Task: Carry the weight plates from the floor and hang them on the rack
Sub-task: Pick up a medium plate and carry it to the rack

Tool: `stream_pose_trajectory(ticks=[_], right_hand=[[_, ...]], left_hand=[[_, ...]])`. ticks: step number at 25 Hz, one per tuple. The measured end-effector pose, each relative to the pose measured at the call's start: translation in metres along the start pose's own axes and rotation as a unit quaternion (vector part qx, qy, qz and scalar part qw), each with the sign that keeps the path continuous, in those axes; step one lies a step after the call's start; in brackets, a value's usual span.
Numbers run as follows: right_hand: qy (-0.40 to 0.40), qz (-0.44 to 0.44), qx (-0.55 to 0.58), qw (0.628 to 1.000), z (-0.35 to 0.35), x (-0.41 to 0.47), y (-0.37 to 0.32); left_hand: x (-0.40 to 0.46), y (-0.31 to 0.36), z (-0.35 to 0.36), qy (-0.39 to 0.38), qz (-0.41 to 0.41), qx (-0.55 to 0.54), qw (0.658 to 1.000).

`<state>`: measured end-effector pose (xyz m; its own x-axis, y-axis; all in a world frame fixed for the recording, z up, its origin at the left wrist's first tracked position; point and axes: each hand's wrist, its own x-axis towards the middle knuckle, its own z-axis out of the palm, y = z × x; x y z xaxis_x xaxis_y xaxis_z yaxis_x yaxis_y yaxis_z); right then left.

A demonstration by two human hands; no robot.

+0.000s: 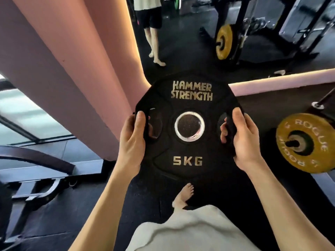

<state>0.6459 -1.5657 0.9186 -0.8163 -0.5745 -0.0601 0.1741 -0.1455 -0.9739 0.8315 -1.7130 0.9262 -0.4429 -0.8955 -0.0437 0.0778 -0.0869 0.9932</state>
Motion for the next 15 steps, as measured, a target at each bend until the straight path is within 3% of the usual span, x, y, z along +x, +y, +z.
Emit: stream_pose_trajectory(ticks=[9, 15], right_hand=[[0.158, -0.036, -0.015, 0.987, -0.005, 0.145, -0.018], [0.311, -0.076, -0.012, 0.947, -0.034, 0.190, -0.030]], left_hand=[[0.190, 0.007, 0.102, -0.159, -0.004, 0.047, 0.986], [0.278, 0.003, 0.202, -0.318, -0.037, 0.067, 0.945]])
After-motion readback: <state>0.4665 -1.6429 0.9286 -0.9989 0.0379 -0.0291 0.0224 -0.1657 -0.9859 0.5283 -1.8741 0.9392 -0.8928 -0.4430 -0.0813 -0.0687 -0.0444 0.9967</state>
